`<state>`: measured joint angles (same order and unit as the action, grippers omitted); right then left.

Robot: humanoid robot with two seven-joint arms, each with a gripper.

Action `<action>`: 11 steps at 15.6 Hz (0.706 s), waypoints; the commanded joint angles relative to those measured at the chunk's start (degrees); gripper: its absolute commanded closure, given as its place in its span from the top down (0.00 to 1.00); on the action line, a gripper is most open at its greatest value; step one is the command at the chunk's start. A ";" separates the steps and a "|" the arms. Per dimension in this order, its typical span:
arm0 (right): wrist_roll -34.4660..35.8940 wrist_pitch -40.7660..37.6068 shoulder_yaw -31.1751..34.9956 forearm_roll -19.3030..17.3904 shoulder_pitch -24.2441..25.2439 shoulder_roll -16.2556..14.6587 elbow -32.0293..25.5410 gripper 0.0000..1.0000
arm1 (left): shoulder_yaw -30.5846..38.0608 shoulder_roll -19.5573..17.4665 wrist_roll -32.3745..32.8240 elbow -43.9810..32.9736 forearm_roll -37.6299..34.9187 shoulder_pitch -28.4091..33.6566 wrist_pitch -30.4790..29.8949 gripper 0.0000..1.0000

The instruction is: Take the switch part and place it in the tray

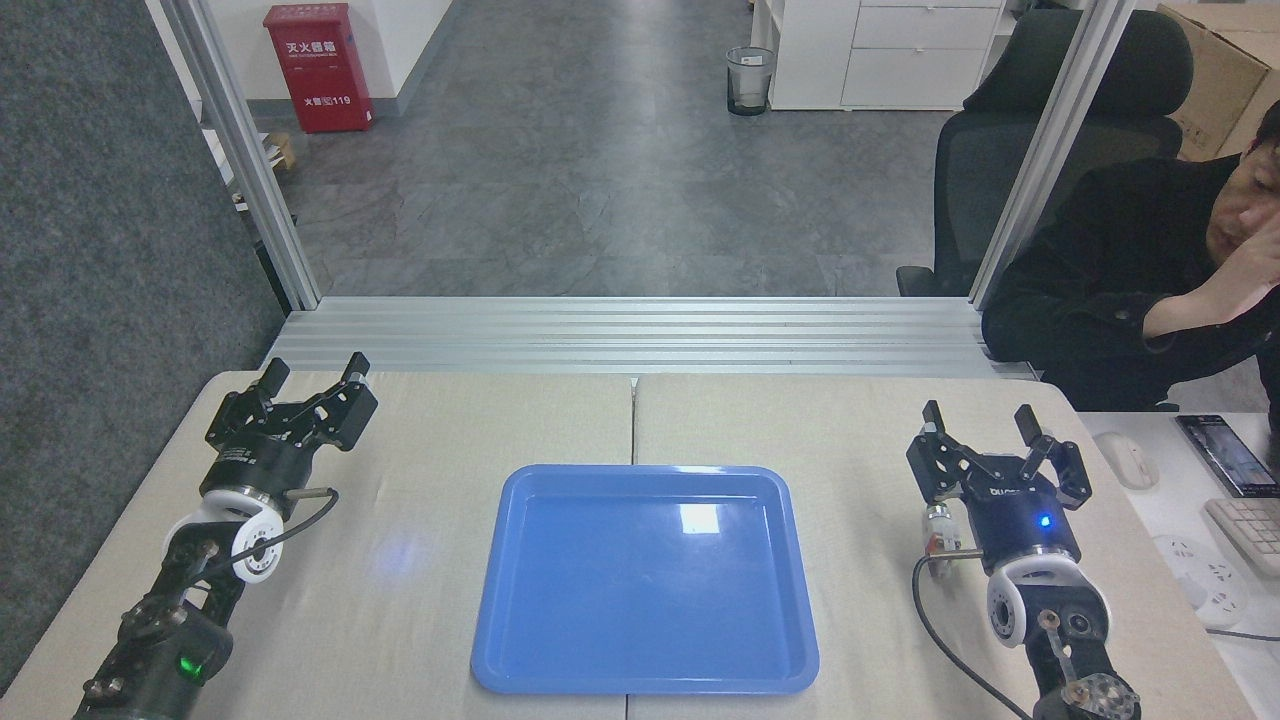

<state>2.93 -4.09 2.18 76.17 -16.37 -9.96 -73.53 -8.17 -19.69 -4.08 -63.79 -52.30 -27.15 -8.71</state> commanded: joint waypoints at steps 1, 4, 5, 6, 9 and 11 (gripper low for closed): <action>-0.03 -0.04 0.02 -0.06 0.02 -0.06 -0.04 1.00 | 0.00 0.00 0.04 0.06 0.00 -0.01 0.00 1.00; -0.03 -0.04 0.02 -0.06 0.02 0.03 -0.13 1.00 | 0.00 0.00 0.04 -0.02 0.00 -0.01 0.00 1.00; -0.03 -0.04 0.02 -0.06 0.02 0.12 -0.13 1.00 | 0.00 0.00 0.04 0.06 0.00 -0.01 0.00 1.00; -0.03 -0.04 0.02 0.03 0.02 0.12 -0.13 1.00 | 0.00 0.00 0.04 0.06 0.00 -0.01 0.00 1.00; -0.03 -0.04 0.02 0.03 0.02 0.21 -0.13 1.00 | 0.00 0.00 0.04 -0.02 0.00 -0.01 0.00 1.00; -0.03 -0.04 0.02 -0.06 0.02 0.03 -0.21 1.00 | 0.00 0.00 0.04 0.06 0.00 -0.01 -0.08 1.00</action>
<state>2.93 -4.09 2.19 76.14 -16.35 -9.92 -73.63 -8.17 -19.69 -4.08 -63.77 -52.30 -27.16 -8.77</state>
